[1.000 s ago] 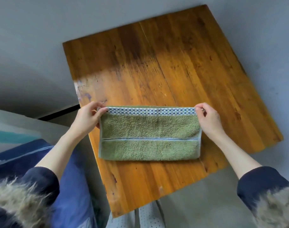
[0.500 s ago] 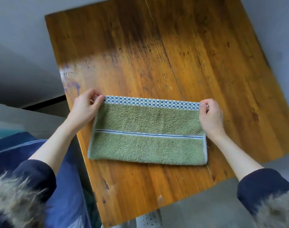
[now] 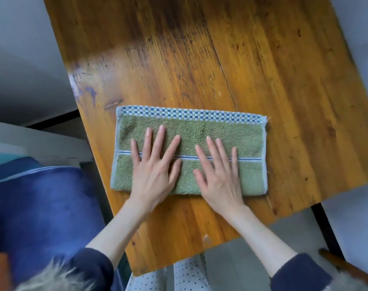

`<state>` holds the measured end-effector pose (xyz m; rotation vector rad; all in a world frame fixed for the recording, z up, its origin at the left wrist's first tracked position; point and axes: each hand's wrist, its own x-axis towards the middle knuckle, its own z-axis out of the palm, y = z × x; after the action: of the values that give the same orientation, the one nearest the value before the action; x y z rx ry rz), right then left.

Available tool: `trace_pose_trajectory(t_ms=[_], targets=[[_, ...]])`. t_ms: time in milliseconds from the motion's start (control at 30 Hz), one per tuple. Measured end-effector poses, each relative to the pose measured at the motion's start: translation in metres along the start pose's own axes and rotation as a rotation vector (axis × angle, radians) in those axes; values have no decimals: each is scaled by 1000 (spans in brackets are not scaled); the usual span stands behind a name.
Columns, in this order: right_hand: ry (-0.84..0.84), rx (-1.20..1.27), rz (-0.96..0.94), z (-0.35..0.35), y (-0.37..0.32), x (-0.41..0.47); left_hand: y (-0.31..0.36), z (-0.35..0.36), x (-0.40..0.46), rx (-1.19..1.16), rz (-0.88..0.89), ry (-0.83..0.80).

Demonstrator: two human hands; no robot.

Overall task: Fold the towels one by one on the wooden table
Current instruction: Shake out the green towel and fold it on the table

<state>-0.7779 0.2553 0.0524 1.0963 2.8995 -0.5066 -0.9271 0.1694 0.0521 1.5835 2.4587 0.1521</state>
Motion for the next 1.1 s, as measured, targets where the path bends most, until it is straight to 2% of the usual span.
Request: trace_pose_trajectory(t_ms=[167, 367, 500, 700, 867, 967, 1100], targets=[[-34, -92, 81, 4, 38, -10, -24, 8, -5, 53, -25, -15], [26, -89, 179, -15, 75, -3, -53, -2, -5, -30, -29, 31], [23, -141, 195, -25, 82, 26, -50, -8, 14, -17, 16, 86], [3, -174, 224, -18, 79, 30, -44, 2, 35, 80, -78, 50], [3, -146, 230, -22, 59, 25, -48, 1, 25, 44, -31, 7], [13, -71, 149, -19, 24, 18, -48, 0, -5, -9, -49, -21], [-62, -39, -1, 1, -26, 0, -46, -4, -55, -137, -224, 44]])
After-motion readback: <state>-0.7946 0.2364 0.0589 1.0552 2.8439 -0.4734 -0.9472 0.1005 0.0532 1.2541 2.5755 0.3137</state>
